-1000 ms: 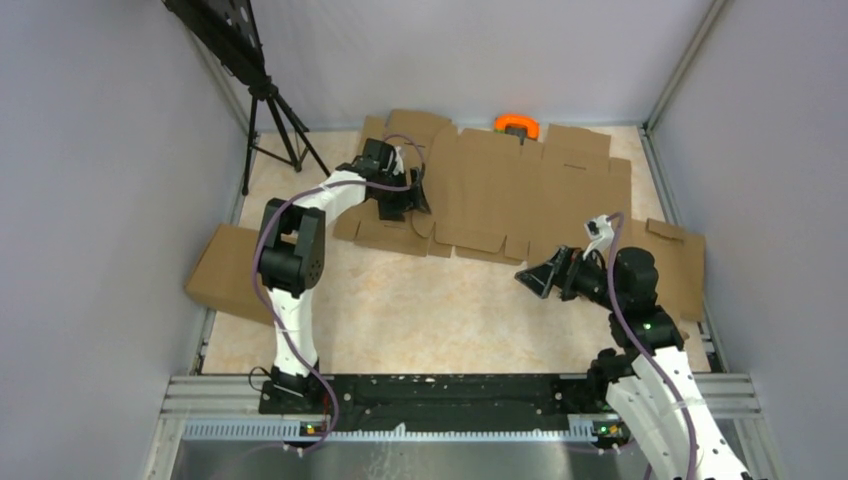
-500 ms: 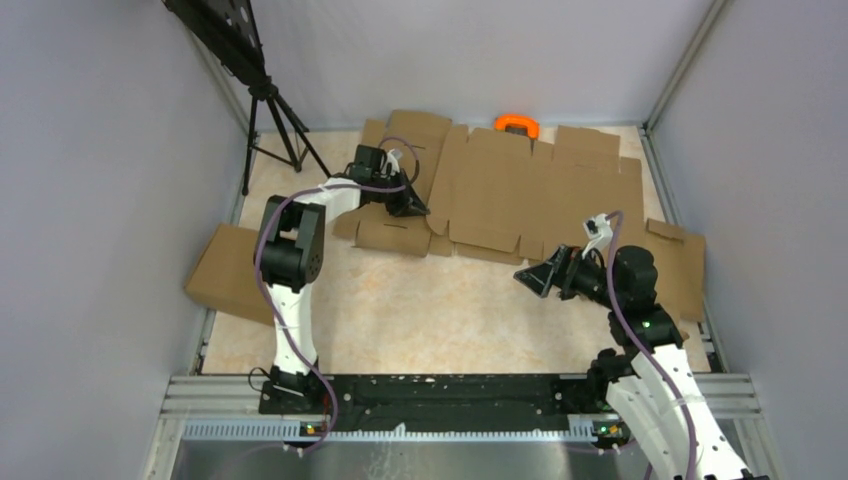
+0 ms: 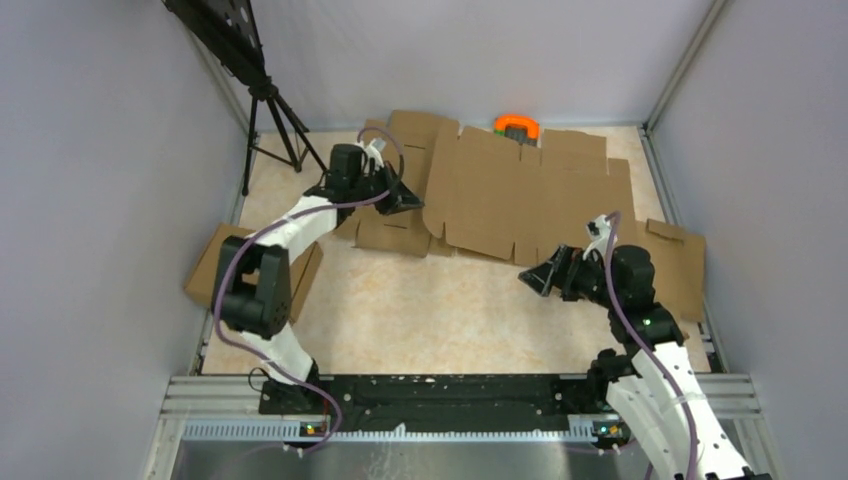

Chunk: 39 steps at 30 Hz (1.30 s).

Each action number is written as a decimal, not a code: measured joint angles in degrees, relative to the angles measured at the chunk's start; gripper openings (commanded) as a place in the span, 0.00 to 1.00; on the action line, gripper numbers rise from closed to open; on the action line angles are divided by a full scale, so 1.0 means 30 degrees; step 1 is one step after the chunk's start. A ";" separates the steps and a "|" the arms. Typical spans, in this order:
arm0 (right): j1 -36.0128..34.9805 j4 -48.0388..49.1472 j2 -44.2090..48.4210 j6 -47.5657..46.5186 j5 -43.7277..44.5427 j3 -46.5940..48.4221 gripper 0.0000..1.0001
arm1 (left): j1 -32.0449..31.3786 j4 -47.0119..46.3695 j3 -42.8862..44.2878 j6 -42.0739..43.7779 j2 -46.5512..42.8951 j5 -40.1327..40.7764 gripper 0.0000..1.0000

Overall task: Fold the paper box
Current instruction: Pick up the paper box from the center of the board.

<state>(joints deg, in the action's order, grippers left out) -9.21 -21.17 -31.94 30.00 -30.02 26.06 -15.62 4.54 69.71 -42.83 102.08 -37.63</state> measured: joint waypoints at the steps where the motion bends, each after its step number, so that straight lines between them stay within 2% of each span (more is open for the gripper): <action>1: 0.0000 -0.0138 -0.0029 -0.0007 0.0233 0.0124 0.89 | 0.0000 -0.0117 -0.0452 -0.0138 -0.1005 -0.0015 0.00; 6: -0.0007 -0.1093 -0.0182 0.0102 0.2535 0.1129 0.91 | 0.0000 -0.0423 -0.2703 -0.0554 -0.5705 -0.0080 0.00; 8: 0.0000 -0.1559 -0.0342 0.0415 0.3665 0.1501 0.92 | 0.0022 0.0532 -0.3417 -0.0437 -0.7679 0.0889 0.03; 12: 0.0000 -0.2127 -0.1297 0.1202 0.5136 0.2004 0.91 | 0.0131 0.1807 -0.5246 0.0226 -1.1577 0.4131 0.37; 14: 0.0000 -0.2215 -0.1749 0.1486 0.5282 0.2004 0.91 | 0.0277 0.2011 -0.6164 0.0488 -1.2961 0.4830 0.57; 15: 0.0000 -0.2222 -0.1960 0.1588 0.5289 0.2004 0.91 | 0.0321 0.2047 -0.6295 0.0656 -1.3056 0.4845 0.62; 17: 0.0000 -0.2229 -0.2200 0.1763 0.5253 0.1996 0.91 | 0.0313 0.2004 -0.6178 0.0823 -1.2407 0.4597 0.71; 21: -0.0007 -0.2171 -0.2149 0.1953 0.5122 0.1996 0.90 | 0.0051 0.2805 -0.4707 0.1377 -0.8801 0.4299 0.75; 31: -0.0007 -0.2426 -0.1967 0.1676 0.5486 0.1996 0.89 | -0.1362 0.4131 0.0605 0.3060 -0.1304 0.5370 0.71; 35: 0.0000 -0.2696 -0.1625 0.1530 0.5595 0.1996 0.89 | -0.1479 0.4211 0.1377 0.3679 0.0641 0.6594 0.70; 39: -0.0007 -0.2812 -0.1224 0.1494 0.5639 0.1996 0.89 | -0.1435 0.4452 0.1734 0.3825 0.2288 0.5690 0.69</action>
<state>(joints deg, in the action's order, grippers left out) -9.23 -29.61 -35.62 34.48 -13.10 32.05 -19.92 17.89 74.91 -31.35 108.95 -20.56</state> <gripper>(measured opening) 0.891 0.697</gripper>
